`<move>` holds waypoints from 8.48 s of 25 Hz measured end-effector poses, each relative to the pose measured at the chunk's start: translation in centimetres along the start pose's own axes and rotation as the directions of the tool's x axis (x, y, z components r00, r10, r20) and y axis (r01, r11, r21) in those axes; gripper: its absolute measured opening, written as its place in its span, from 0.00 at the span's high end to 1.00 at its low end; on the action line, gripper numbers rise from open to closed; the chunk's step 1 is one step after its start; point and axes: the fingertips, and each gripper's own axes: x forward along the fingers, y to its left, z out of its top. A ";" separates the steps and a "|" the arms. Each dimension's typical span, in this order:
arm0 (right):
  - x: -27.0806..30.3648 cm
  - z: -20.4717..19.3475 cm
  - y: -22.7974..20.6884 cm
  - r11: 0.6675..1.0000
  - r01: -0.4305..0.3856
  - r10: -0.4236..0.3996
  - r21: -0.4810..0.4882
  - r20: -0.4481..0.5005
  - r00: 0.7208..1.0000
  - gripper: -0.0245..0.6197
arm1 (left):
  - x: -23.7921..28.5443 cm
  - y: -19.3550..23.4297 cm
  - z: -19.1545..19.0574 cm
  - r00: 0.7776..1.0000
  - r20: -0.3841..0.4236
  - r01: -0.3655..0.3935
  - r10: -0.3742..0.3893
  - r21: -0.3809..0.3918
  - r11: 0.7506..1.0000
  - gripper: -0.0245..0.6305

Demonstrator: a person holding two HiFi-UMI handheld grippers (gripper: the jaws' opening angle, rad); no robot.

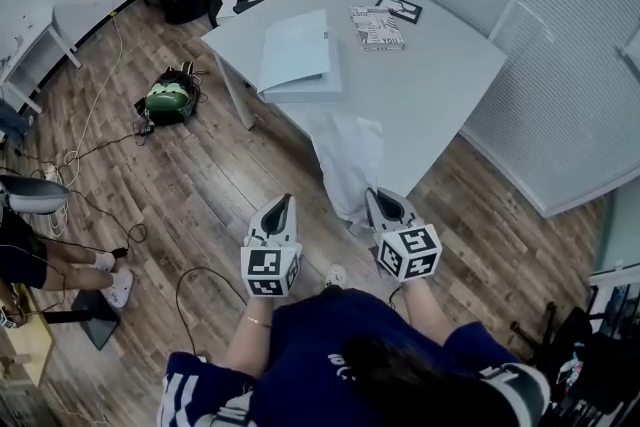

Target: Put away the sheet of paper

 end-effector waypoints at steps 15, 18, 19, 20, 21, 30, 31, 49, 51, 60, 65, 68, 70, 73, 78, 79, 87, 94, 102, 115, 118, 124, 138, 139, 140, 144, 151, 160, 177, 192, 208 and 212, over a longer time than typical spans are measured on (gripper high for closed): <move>3.9 2.8 -6.0 0.999 -0.041 0.041 0.012 0.031 0.999 0.95 | 7.6 -0.8 0.9 1.000 -0.017 -0.009 0.009 0.013 1.000 0.96; 4.8 3.1 -6.7 0.999 -0.028 0.027 0.026 0.035 0.999 0.95 | 9.0 0.1 0.9 1.000 -0.020 -0.008 0.008 0.018 1.000 0.96; 5.2 3.2 -7.0 0.999 -0.024 0.022 0.038 0.037 0.999 0.95 | 9.5 0.5 0.8 1.000 -0.022 -0.007 0.007 0.018 1.000 0.96; 5.6 3.4 -7.2 0.998 -0.021 0.019 0.055 0.042 0.999 0.95 | 10.0 1.1 0.8 1.000 -0.023 -0.007 0.007 0.017 1.000 0.96; 6.1 3.6 -7.5 0.997 -0.017 0.014 0.071 0.048 0.999 0.95 | 10.5 1.8 0.7 1.000 -0.024 -0.008 0.009 0.017 1.000 0.96; 12.2 7.5 -9.3 0.996 0.010 -0.019 0.093 0.096 0.995 0.95 | 17.4 8.5 2.2 0.999 -0.049 -0.009 0.013 0.068 0.998 0.96; 13.0 7.7 -9.7 0.995 0.027 -0.036 0.098 0.092 0.995 0.95 | 18.2 9.2 2.3 0.998 -0.054 -0.008 0.012 0.073 0.997 0.96; 21.4 9.0 -13.1 0.938 0.294 -0.310 0.185 0.061 0.949 0.95 | 28.2 16.1 1.9 0.966 -0.218 0.184 -0.138 0.208 0.961 0.79; 21.7 9.4 -13.2 0.930 0.314 -0.333 0.192 0.073 0.940 0.95 | 28.8 16.4 1.9 0.962 -0.235 0.198 -0.137 0.256 0.946 0.75; 22.6 10.5 -14.3 0.927 0.320 -0.341 0.194 0.084 0.936 0.95 | 31.7 15.3 0.9 0.940 -0.321 0.224 -0.116 0.325 0.919 0.67; 22.7 11.9 -16.5 0.929 0.315 -0.340 0.196 0.108 0.934 0.95 | 33.0 14.3 0.7 0.938 -0.337 0.224 -0.074 0.431 0.874 0.67; 22.7 12.6 -17.5 0.931 0.302 -0.330 0.204 0.119 0.937 0.95 | 33.7 14.3 0.4 0.936 -0.351 0.209 -0.036 0.470 0.858 0.67; 22.8 12.9 -18.0 0.933 0.298 -0.326 0.203 0.116 0.938 0.95 | 34.2 14.2 0.7 0.943 -0.332 0.190 -0.015 0.501 0.844 0.67; 22.7 13.1 -18.4 0.935 0.295 -0.321 0.198 0.118 0.940 0.95 | 34.8 14.0 0.7 0.944 -0.329 0.185 0.004 0.542 0.819 0.67; 22.9 13.2 -19.0 0.939 0.284 -0.310 0.194 0.123 0.943 0.95 | 36.1 14.0 0.6 0.958 -0.285 0.167 0.034 0.649 0.742 0.67; 22.9 13.2 -19.1 0.939 0.281 -0.308 0.198 0.125 0.943 0.95 | 36.2 14.1 0.7 0.960 -0.278 0.162 0.033 0.649 0.743 0.67; 23.4 12.9 -18.8 0.943 0.264 -0.292 0.204 0.122 0.948 0.95 | 36.1 14.4 3.2 0.975 -0.221 0.130 -0.008 0.540 0.832 0.76; 23.6 13.1 -18.3 0.949 0.228 -0.256 0.216 0.112 0.960 0.95 | 35.1 15.8 5.0 0.990 -0.140 0.078 -0.029 0.356 0.931 0.85; 24.5 16.5 -16.2 0.987 0.110 -0.124 0.119 0.115 0.986 0.95 | 32.8 20.6 8.5 0.998 -0.009 -0.064 0.063 -0.067 0.996 0.87; 30.1 19.8 -10.6 0.990 -0.136 0.133 0.033 0.071 0.989 0.95 | 29.7 27.7 8.0 0.975 0.056 -0.171 0.217 -0.439 0.882 0.87; 31.5 20.0 -9.1 0.984 -0.177 0.175 0.023 0.049 0.983 0.95 | 28.8 29.4 7.8 0.965 0.057 -0.194 0.256 -0.499 0.845 0.87; 34.6 19.9 -7.1 0.968 -0.243 0.244 0.052 0.002 0.970 0.95 | 28.3 31.7 7.2 0.953 0.035 -0.245 0.301 -0.494 0.834 0.89; 42.0 20.0 -2.5 0.892 -0.413 0.432 0.181 -0.076 0.899 0.95 | 27.8 34.4 6.4 0.931 -0.004 -0.322 0.366 -0.484 0.814 0.91; 42.8 19.3 -2.9 0.901 -0.385 0.410 0.199 -0.103 0.906 0.95 | 27.8 34.5 6.4 0.930 -0.007 -0.325 0.366 -0.475 0.818 0.91; 43.6 18.6 -3.5 0.911 -0.353 0.386 0.215 -0.133 0.913 0.95 | 27.8 34.5 6.4 0.930 -0.012 -0.332 0.367 -0.456 0.826 0.91; 46.3 15.8 -5.4 0.931 -0.251 0.316 0.263 -0.245 0.917 0.95 | 28.0 34.6 6.8 0.932 -0.032 -0.346 0.361 -0.376 0.860 0.91; 49.6 10.2 -9.4 0.974 -0.081 0.175 0.211 -0.480 0.860 0.95 | 28.6 34.6 7.0 0.936 -0.029 -0.336 0.350 -0.367 0.867 0.91; 50.9 5.0 -11.2 0.990 0.000 0.094 0.143 -0.651 0.753 0.94 | 28.9 32.8 7.6 0.950 -0.020 -0.302 0.311 -0.301 0.904 0.91; 52.1 1.8 -11.4 0.977 0.057 0.124 0.207 -0.760 0.638 0.94 | 29.2 33.0 7.6 0.955 -0.031 -0.291 0.295 -0.283 0.914 0.91; 54.4 4.3 -15.5 0.941 0.228 -0.019 0.248 -0.636 0.771 0.95 | 29.2 32.8 7.2 0.963 -0.027 -0.264 0.267 -0.281 0.923 0.91; 56.1 5.4 -14.5 0.975 0.149 -0.024 0.167 -0.583 0.812 0.94 | 29.4 32.8 7.2 0.967 -0.027 -0.249 0.252 -0.287 0.925 0.91; 55.8 4.7 -14.5 0.992 0.108 -0.044 0.063 -0.629 0.776 0.93 | 29.4 32.7 7.2 0.968 -0.029 -0.246 0.249 -0.286 0.926 0.91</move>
